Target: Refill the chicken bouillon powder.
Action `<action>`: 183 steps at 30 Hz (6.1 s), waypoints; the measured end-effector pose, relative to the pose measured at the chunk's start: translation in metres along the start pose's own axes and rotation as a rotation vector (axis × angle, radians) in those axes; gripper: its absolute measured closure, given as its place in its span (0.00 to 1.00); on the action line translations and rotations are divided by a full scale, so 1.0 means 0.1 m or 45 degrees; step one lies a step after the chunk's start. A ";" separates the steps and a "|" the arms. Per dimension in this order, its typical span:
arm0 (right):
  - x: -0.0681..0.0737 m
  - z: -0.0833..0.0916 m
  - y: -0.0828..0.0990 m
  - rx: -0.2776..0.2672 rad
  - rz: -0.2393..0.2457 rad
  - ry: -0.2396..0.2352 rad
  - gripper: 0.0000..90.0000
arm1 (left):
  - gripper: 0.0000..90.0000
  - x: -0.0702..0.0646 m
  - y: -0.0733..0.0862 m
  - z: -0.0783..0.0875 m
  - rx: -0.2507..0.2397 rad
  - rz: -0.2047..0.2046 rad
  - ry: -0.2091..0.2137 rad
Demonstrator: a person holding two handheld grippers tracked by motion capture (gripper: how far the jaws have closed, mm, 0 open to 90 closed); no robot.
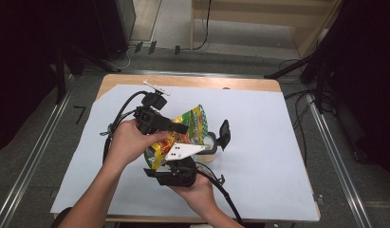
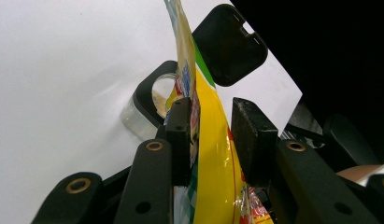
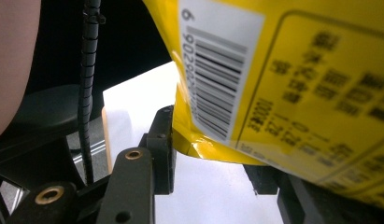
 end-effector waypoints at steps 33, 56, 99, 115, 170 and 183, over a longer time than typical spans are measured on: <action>0.05 0.00 -0.03 0.010 0.027 0.001 0.68 | 0.82 0.02 -0.01 -0.02 -0.016 0.009 0.018; 0.02 -0.01 0.00 -0.005 -0.022 -0.025 0.69 | 0.79 -0.02 0.00 -0.02 -0.016 -0.012 -0.007; 0.04 -0.01 -0.08 0.002 0.068 0.048 0.67 | 0.80 0.00 -0.08 0.00 -0.056 -0.016 -0.014; 0.03 -0.01 -0.11 -0.004 0.054 0.031 0.67 | 0.80 -0.01 -0.10 0.01 -0.069 -0.014 -0.010; 0.03 -0.01 -0.10 0.000 0.044 0.041 0.68 | 0.87 -0.01 -0.11 -0.02 -0.051 -0.010 -0.034; 0.02 0.05 -0.17 -0.029 0.026 0.030 0.68 | 0.87 -0.05 -0.23 -0.01 -0.002 -0.016 -0.041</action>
Point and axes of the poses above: each handheld gripper's, and its own axes: z roughly backward along the jaws, y roughly out of its underside, x roughly to its left, the point moved 4 cm from there along -z, roughly forward along the jaws, and after that the axes turned 3 degrees about x, right-handed, at the moved point
